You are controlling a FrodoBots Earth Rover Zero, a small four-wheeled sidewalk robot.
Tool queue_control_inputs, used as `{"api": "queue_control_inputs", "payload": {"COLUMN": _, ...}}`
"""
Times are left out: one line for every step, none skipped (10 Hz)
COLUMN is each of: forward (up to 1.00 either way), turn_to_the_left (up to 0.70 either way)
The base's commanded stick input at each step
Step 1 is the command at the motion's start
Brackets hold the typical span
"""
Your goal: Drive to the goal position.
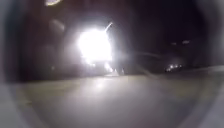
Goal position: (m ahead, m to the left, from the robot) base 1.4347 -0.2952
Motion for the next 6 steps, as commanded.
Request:
{"api": "queue_control_inputs", "payload": {"forward": 1.0, "turn_to_the_left": 0.0}}
{"api": "queue_control_inputs", "payload": {"forward": 1.0, "turn_to_the_left": 0.0}}
{"api": "queue_control_inputs", "payload": {"forward": 1.0, "turn_to_the_left": 0.0}}
{"api": "queue_control_inputs", "payload": {"forward": 1.0, "turn_to_the_left": 0.0}}
{"api": "queue_control_inputs", "payload": {"forward": 1.0, "turn_to_the_left": 0.0}}
{"api": "queue_control_inputs", "payload": {"forward": 1.0, "turn_to_the_left": 0.0}}
